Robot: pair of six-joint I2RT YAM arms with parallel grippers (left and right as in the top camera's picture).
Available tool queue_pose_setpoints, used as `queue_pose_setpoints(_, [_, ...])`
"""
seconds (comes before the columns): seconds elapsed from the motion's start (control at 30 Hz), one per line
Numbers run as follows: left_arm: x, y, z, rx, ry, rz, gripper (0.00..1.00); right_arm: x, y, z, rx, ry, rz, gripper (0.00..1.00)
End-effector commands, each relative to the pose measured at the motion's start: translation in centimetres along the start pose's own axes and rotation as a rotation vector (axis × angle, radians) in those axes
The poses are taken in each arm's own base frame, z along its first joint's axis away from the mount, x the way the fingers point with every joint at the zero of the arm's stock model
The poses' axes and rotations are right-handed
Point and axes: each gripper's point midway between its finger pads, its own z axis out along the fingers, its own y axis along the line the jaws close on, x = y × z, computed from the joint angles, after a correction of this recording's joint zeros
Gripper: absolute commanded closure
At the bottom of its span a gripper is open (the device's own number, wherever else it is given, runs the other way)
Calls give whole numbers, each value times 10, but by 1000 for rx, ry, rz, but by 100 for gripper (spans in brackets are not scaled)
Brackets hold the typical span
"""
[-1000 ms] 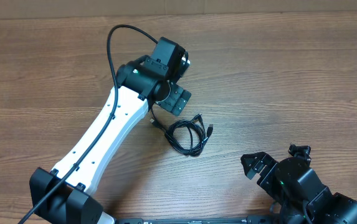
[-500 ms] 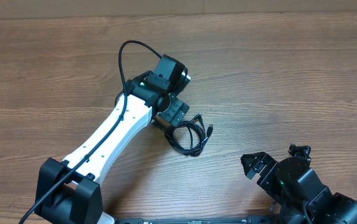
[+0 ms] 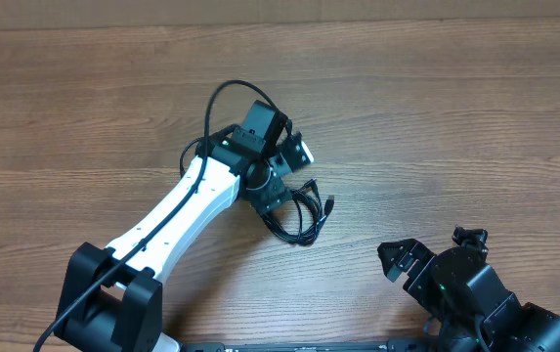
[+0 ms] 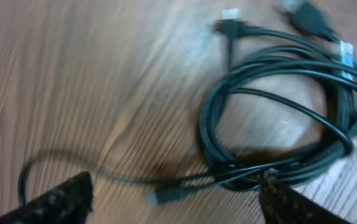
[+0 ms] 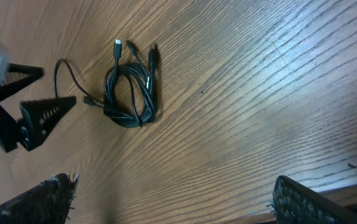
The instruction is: Untangle cables
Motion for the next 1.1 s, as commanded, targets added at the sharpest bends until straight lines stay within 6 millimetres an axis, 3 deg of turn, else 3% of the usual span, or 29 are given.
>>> queue_pose_setpoints(0.0, [-5, -22, 9, 92, -73, 253, 19, 0, -1, 0, -4, -3, 1, 0])
queue_pose_setpoints(0.13, [-5, -22, 19, 74, -97, 250, 24, 0, -1, 0, -4, -3, 1, 0])
queue_pose_setpoints(0.5, [-13, -28, 37, 82, -175, 214, 26, 0, -1, 0, -4, -3, 1, 0])
queue_pose_setpoints(0.8, [-5, -20, 74, 70, -113, 67, 29, 0, -1, 0, -4, -3, 1, 0])
queue_pose_setpoints(0.97, [-4, 12, 65, -82, -78, -144, 14, 0, -1, 0, -4, -3, 1, 0])
queue_pose_setpoints(1.03, [-8, 18, 59, -97, -94, -207, 0, 0, -1, 0, -4, -3, 1, 0])
queue_pose_setpoints(1.07, [-10, 17, 57, -93, -104, -229, 0, 0, -1, 0, -4, -3, 1, 0])
